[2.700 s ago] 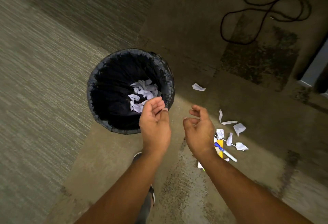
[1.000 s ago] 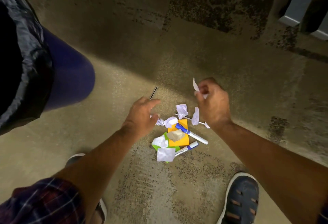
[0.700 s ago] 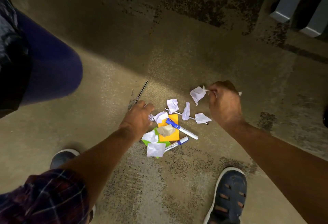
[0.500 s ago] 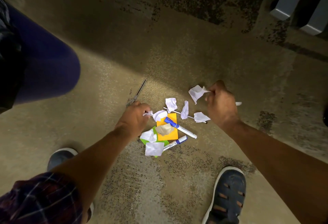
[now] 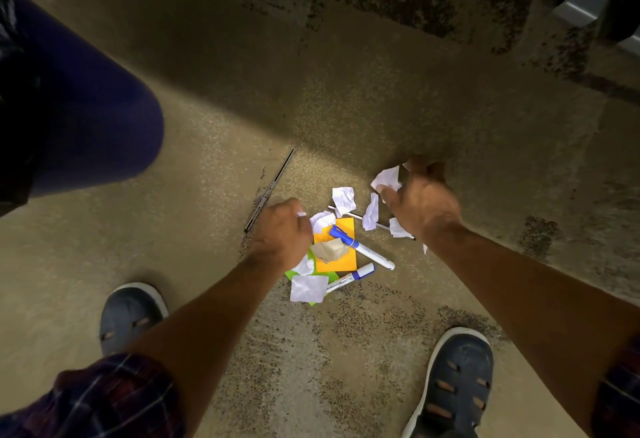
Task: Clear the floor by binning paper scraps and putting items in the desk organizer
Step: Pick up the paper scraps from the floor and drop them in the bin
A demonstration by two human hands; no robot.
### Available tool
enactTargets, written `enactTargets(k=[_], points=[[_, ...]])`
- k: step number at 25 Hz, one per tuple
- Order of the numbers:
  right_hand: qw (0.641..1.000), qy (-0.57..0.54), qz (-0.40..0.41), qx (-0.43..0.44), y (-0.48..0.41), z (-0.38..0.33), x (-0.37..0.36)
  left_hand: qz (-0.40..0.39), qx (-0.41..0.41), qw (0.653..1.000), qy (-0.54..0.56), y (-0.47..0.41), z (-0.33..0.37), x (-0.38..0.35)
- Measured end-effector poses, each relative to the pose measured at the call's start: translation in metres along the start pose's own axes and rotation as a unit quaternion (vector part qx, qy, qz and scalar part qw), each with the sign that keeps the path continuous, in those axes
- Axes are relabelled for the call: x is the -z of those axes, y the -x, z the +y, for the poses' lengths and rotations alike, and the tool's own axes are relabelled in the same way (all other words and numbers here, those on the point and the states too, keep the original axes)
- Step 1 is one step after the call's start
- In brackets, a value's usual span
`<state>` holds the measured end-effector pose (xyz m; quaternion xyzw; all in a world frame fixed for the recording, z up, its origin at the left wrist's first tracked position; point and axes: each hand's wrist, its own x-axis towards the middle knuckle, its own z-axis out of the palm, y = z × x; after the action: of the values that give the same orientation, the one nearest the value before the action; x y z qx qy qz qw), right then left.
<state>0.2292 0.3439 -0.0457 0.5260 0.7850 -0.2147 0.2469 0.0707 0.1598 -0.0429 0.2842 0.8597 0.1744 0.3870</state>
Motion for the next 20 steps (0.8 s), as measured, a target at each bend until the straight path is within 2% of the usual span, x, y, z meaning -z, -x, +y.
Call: enactTargets(k=[4,7,11,14,17,19,20], points=[[0.999,0.023,0.006,0.027,0.003,-0.006,-0.005,0.030,0.057,0.998,-0.015,0.004,0.009,-0.018],[0.999,-0.012,-0.001,0.046,0.002,-0.008,-0.007,0.027,0.037,0.999,-0.015,0.004,0.007,-0.027],[0.996,-0.085,0.002,0.018,0.007,-0.003,0.001,0.008,0.023,0.998,-0.051,-0.001,0.007,-0.033],[0.993,-0.105,0.046,0.020,0.020,0.003,0.008,0.030,0.038,0.998,0.028,0.001,0.008,-0.024],[0.982,-0.180,0.063,-0.007,0.039,0.003,0.027,0.016,0.086,0.993,0.079,0.011,0.012,-0.005],[0.968,-0.238,0.065,-0.034,0.054,-0.008,0.043,0.015,0.150,0.973,0.175,0.020,0.018,0.014],[0.952,-0.295,0.057,-0.057,0.062,-0.017,0.051,0.013,0.187,0.950,0.248,0.026,0.022,0.026]])
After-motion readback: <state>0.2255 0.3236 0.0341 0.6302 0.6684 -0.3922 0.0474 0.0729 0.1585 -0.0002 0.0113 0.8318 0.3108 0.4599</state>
